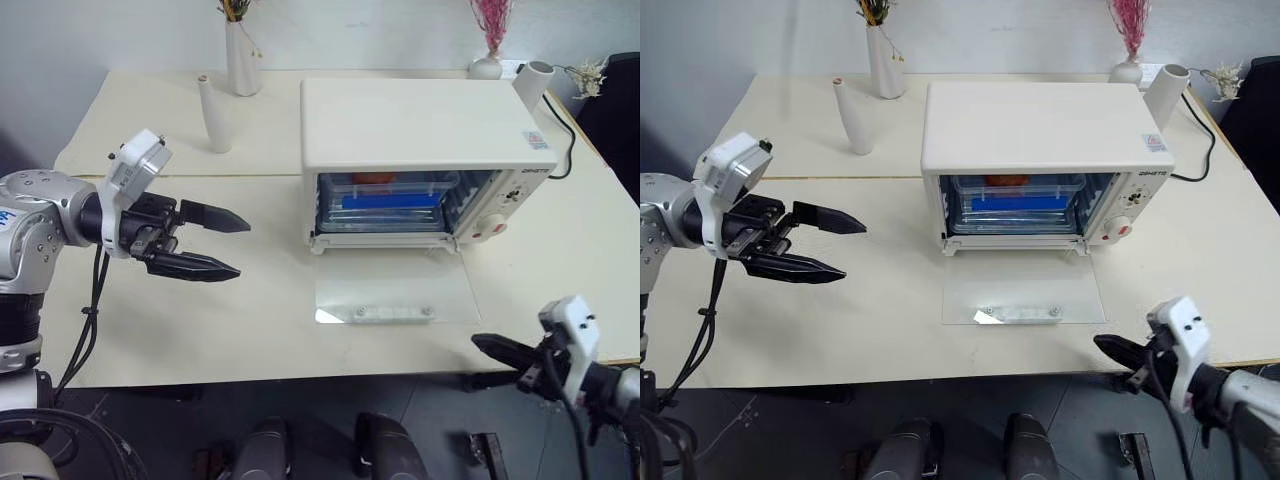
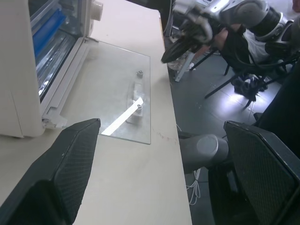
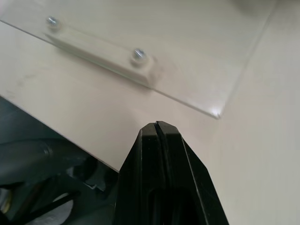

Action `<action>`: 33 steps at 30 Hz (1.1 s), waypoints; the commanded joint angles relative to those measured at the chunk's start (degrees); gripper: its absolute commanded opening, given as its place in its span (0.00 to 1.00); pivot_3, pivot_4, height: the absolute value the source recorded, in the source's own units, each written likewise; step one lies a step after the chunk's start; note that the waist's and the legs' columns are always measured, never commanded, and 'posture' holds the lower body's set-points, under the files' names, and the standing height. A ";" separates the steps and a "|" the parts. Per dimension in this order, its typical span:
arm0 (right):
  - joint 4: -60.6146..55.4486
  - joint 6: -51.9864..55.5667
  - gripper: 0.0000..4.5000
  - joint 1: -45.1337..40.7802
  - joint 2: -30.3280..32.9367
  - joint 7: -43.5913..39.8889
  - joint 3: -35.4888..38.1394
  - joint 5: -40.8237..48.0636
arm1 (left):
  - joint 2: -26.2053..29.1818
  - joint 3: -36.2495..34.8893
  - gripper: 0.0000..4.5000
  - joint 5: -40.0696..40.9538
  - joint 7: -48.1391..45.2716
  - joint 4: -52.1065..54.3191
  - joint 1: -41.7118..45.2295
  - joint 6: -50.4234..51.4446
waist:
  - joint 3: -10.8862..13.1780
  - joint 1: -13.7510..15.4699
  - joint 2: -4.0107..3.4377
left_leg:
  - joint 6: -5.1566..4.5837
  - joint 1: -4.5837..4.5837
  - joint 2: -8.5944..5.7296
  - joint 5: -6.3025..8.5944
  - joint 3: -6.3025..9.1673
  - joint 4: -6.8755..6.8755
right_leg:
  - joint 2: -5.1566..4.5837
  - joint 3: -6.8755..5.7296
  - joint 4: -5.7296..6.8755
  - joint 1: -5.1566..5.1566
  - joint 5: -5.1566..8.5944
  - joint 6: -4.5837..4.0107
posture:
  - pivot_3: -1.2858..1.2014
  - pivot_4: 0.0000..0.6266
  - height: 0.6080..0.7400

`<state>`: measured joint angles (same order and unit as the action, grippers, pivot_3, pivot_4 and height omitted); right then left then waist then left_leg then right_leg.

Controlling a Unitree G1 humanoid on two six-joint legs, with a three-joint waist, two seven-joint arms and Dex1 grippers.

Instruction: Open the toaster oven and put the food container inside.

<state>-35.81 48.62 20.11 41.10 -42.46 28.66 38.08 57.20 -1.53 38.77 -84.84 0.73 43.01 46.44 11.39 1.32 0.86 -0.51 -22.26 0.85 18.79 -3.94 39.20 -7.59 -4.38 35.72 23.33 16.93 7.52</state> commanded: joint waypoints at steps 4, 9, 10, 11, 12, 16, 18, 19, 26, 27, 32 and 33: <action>4.75 -5.91 0.00 -3.19 -3.79 5.48 -4.39 -5.49 | 0.34 -0.66 0.99 0.37 0.30 3.17 2.41 -0.88 | 0.00 0.00 0.00 | 0.00 -0.01 0.00 0.00 0.00 0.01 | 0.01 0.02 0.01 0.01 0.00 0.00 | 0.52 0.24 1.00; 8.29 -8.35 0.00 -7.14 -5.36 7.46 -7.37 -7.68 | -0.17 -0.15 0.99 0.32 0.61 3.35 3.46 -0.92 | 0.00 -0.03 0.00 | 0.00 0.00 0.01 0.00 0.01 0.01 | 0.01 0.02 0.06 0.05 0.00 0.00 | 0.52 0.24 1.00; 8.81 -8.67 0.00 -7.81 -5.52 7.68 -7.73 -7.85 | -0.25 -0.10 0.99 0.29 0.57 3.35 3.58 -1.05 | 0.00 -0.03 0.00 | 0.01 -0.01 0.01 0.00 0.01 0.01 | 0.01 0.02 0.06 0.04 0.00 0.00 | 0.52 0.24 1.00; 9.09 -8.99 0.00 -8.60 -5.51 7.90 -7.95 -8.05 | -0.39 -0.02 0.99 0.21 0.62 3.31 3.73 -1.13 | 0.00 -0.03 0.00 | 0.00 -0.01 0.00 0.00 0.00 0.01 | 0.01 0.02 0.06 0.04 0.00 0.00 | 0.52 0.24 1.00; 8.81 -8.80 0.00 -9.53 -5.27 7.96 -7.57 -7.62 | -0.54 0.05 0.99 0.12 0.68 3.23 3.88 -1.19 | 0.00 -0.03 0.00 | 0.00 -0.01 0.00 0.00 0.00 0.01 | 0.00 0.03 0.06 0.04 0.00 0.00 | 0.52 0.24 1.00; 4.11 -3.59 0.00 -15.87 -2.49 7.84 -0.40 1.77 | -0.83 0.10 0.99 -0.44 0.95 2.48 3.92 -1.66 | 0.01 -0.03 -0.02 | 0.00 0.00 0.00 0.00 0.01 0.02 | 0.00 0.06 0.07 0.05 0.00 0.00 | 0.52 0.24 1.00; 3.54 -0.04 0.00 -21.73 -0.72 9.52 4.35 9.81 | -0.84 0.04 0.99 -0.82 1.02 1.96 3.60 -2.11 | 0.02 -0.14 -0.03 | 0.00 0.00 0.01 -0.01 0.03 0.02 | 0.00 0.07 0.10 0.07 0.00 0.00 | 0.52 0.24 1.00; 3.96 1.39 0.00 -24.38 0.29 10.38 6.08 12.71 | -0.85 0.03 0.99 -1.05 1.03 1.72 3.43 -2.40 | 0.02 -0.21 -0.03 | 0.00 0.00 0.02 -0.01 0.05 0.02 | 0.01 0.09 0.11 0.09 0.00 0.00 | 0.52 0.24 1.00; 7.51 5.98 0.09 -26.65 10.54 5.54 9.05 17.15 | -0.94 -0.34 1.00 -1.78 2.02 -0.02 3.17 -3.15 | 0.02 0.35 -0.02 | -0.02 -0.14 -0.03 0.01 -0.05 0.04 | -0.03 -0.05 0.10 0.10 0.01 -0.02 | 0.52 0.24 1.00; 8.62 6.67 0.13 -25.70 12.42 3.14 10.31 17.74 | -0.80 -0.52 1.00 -1.98 2.29 -0.34 3.01 -3.29 | 0.02 0.35 -0.02 | -0.03 -0.15 -0.06 0.01 -0.06 0.05 | -0.06 -0.04 0.09 0.10 0.01 -0.02 | 0.52 0.24 1.00; 15.85 7.95 0.49 -20.50 23.02 -11.71 18.19 17.43 | 0.65 -1.65 1.00 -1.92 2.23 -0.33 1.72 -3.36 | 0.03 0.12 -0.04 | -0.07 -0.13 -0.03 0.03 -0.17 0.09 | -0.04 0.00 0.07 0.08 0.00 0.00 | 0.52 0.24 1.00; 17.24 7.36 0.55 -19.15 24.95 -15.03 19.57 16.38 | 0.97 -1.90 1.00 -1.90 2.18 -0.30 1.47 -3.39 | 0.03 0.09 -0.05 | -0.08 -0.12 -0.02 0.03 -0.19 0.09 | -0.04 0.01 0.07 0.09 0.00 0.00 | 0.52 0.24 1.00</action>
<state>-19.81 56.63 0.65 64.06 -52.21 43.85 55.13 56.86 -1.23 36.73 -82.47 -0.58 44.36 43.58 11.42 1.41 0.82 -0.59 -22.37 0.84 18.82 -4.13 39.27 -7.61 -4.36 35.79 23.42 16.93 7.52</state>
